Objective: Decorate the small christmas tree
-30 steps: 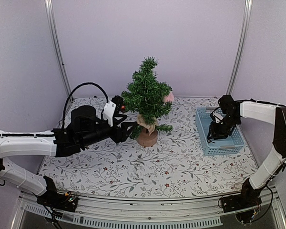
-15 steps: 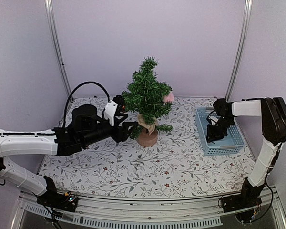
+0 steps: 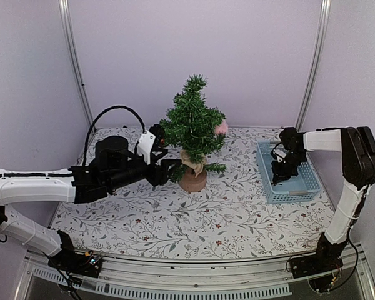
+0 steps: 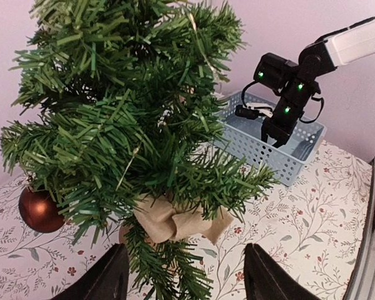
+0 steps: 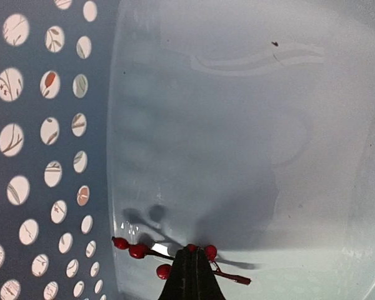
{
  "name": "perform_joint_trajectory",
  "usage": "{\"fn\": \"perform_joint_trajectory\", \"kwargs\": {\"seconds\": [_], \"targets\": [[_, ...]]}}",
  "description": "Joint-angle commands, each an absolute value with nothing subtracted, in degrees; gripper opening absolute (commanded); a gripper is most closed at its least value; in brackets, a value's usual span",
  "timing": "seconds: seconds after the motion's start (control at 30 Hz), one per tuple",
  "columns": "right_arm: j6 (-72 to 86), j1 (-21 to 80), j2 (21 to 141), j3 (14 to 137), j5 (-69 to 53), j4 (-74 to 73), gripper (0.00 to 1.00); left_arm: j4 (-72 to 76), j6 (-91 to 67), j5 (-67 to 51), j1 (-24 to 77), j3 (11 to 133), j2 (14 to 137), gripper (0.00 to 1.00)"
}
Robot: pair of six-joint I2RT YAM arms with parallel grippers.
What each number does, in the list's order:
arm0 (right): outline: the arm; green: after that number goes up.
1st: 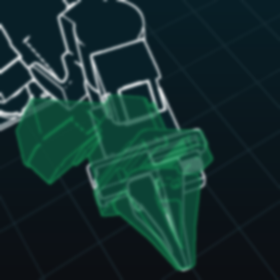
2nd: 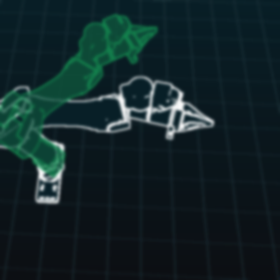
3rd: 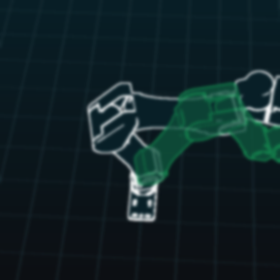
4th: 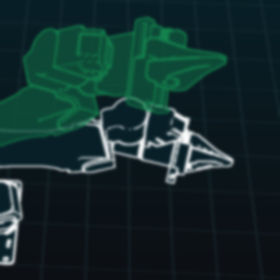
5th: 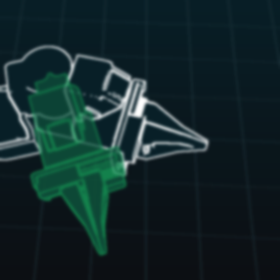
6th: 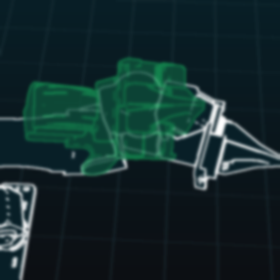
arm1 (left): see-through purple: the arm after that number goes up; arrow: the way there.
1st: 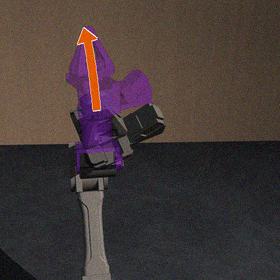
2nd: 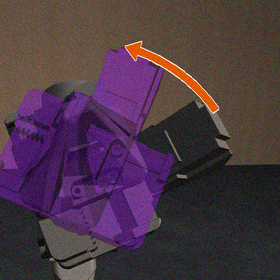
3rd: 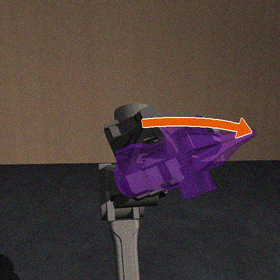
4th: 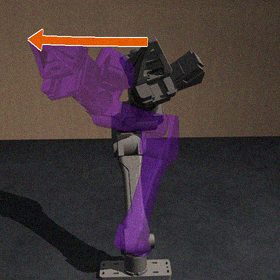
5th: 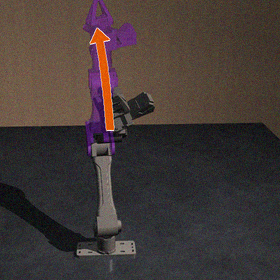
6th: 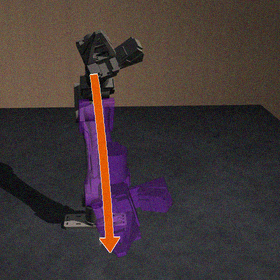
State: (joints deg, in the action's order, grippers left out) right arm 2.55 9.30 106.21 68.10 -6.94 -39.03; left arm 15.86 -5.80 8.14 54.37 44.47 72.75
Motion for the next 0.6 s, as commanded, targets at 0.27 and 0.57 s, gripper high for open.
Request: {"fn": "perform_joint_trajectory", "kwargs": {"seconds": [0.27, 0.57], "targets": [[4.0, 9.0, 91.6, 69.8, -8.2, -44.8, 0.0, 15.7, -3.1, 5.6, 54.4, 48.3, 71.0, 0.65], [5.2, 11.5, 77.7, 70.6, -24.7, -39.1, 0.0, 16.7, 0.5, -6.7, 55.2, 51.2, 70.4, 0.64]]}}
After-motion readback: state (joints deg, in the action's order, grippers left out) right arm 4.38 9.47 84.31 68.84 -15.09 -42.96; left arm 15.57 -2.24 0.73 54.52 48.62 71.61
